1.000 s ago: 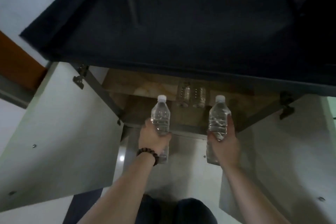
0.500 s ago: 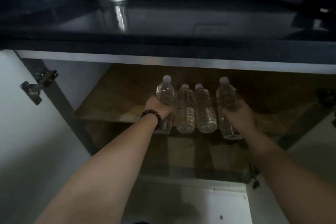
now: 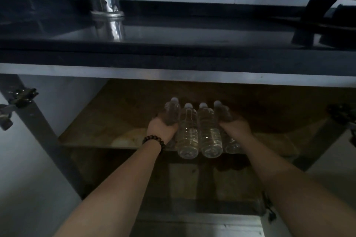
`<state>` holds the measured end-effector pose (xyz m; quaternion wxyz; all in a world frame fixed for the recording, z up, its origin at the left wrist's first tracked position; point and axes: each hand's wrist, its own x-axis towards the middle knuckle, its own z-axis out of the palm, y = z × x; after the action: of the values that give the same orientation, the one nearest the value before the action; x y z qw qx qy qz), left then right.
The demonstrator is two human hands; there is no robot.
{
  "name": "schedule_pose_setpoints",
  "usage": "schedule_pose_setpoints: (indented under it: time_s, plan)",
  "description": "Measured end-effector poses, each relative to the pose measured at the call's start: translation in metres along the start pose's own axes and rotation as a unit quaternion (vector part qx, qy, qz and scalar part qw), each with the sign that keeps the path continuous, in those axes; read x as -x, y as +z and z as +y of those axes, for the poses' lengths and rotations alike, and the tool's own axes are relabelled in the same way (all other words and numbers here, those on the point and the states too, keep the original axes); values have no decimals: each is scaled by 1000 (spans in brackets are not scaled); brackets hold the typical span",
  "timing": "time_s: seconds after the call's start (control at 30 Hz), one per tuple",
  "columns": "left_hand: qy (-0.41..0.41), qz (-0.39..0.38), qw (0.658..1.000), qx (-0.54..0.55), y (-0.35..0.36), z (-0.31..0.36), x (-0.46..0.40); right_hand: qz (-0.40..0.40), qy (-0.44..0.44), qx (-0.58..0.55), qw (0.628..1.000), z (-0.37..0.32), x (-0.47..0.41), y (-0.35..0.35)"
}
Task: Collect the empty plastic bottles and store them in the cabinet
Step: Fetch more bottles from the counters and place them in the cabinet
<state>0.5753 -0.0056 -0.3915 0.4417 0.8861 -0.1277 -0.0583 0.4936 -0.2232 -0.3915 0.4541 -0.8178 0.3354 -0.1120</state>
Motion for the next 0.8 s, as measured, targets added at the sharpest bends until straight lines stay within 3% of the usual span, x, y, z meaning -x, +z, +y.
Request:
schedule_pose_setpoints:
  time_s: [0.2, 0.43, 0.63, 0.8]
  plan:
    - [-33, -38, 998, 25, -4, 0, 2, -15, -24, 29, 999, -5, 14, -7]
    - [-58, -101, 991, -68, -49, 48, 75, -30, -56, 149, 987, -46, 87, -26]
    - [-69, -175, 973, -132, -115, 104, 152, -112, 42, 137, 983, -94, 190, -64]
    - [-48, -201, 965, -159, -175, 164, 204, -123, 66, 108, 984, -154, 274, -118]
